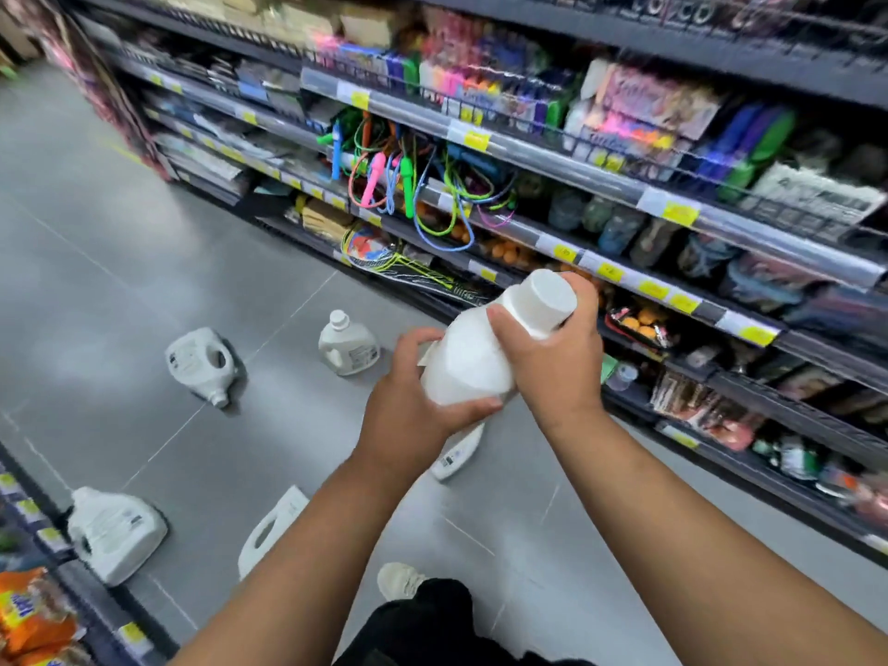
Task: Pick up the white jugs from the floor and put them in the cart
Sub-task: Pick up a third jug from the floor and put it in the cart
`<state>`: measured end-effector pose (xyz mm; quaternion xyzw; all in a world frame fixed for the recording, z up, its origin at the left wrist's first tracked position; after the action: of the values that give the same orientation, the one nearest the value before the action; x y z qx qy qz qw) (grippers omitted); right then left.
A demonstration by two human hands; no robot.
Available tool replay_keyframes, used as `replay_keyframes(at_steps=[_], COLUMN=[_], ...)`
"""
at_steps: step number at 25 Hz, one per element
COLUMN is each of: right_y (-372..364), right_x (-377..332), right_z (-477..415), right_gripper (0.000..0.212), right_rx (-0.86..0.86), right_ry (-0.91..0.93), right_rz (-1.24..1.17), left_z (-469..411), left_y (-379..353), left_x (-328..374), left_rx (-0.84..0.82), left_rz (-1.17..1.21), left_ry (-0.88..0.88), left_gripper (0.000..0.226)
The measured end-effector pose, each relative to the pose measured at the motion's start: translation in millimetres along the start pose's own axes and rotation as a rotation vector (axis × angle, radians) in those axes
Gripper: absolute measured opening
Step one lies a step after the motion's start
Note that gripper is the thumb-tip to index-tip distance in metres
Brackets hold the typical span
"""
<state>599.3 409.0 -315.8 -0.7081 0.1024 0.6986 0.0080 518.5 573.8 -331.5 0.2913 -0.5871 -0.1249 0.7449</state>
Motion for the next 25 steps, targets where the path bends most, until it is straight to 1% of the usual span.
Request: replay_keyframes(at_steps=[2, 7, 11, 16, 19, 20, 21, 25], right_y=[59, 244, 378, 539, 610, 637, 651, 744], right_x=[-12, -42, -52, -50, -42, -38, -36, -16], right_z=[5, 43, 88, 162, 201, 217, 225, 276], right_gripper=[0.064, 0.071, 0.063, 0.069, 0.064, 0.065, 0.066, 0.071], right_rx=[0.081, 0.361, 0.561, 0.909, 1.094, 1.165, 1.192, 1.448], right_ry=[0.015, 0.081, 0.061, 0.010, -0.028, -0.040, -0.051, -0.122], right_rz=[0.005, 0.035, 0.070, 0.136, 0.156, 0.162, 0.168, 0.180], left_z=[14, 78, 137, 223, 267, 285, 293, 364], left_y=[-26, -122, -204, -323, -388, -416, -430, -534], left_x=[38, 159, 241, 332, 372, 386, 394, 442], left_rx=[-0.063, -0.278, -0.487, -0.773, -0.939, -1.001, -1.029, -1.283], left_rz=[-0.009, -0.081, -0.097, -0.129, -0.126, -0.132, -0.141, -0.176], left_ry=[-0.065, -0.266, -0.427, -0.631, -0.723, -0.764, -0.790, -0.916], left_gripper=[0.077, 0.079, 0.084, 0.082, 0.078, 0.077, 0.076, 0.072])
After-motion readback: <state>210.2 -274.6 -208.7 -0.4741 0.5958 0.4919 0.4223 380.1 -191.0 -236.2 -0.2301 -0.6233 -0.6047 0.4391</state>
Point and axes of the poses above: each hand's wrist, its own z-axis away from the middle knuckle, its own y-axis out of the back of the hand, x = y × z, the point moved 7 cm from there along -z, towards the middle knuckle, and after that the axes turned 8 degrees about -z, right-handed, at the moved point
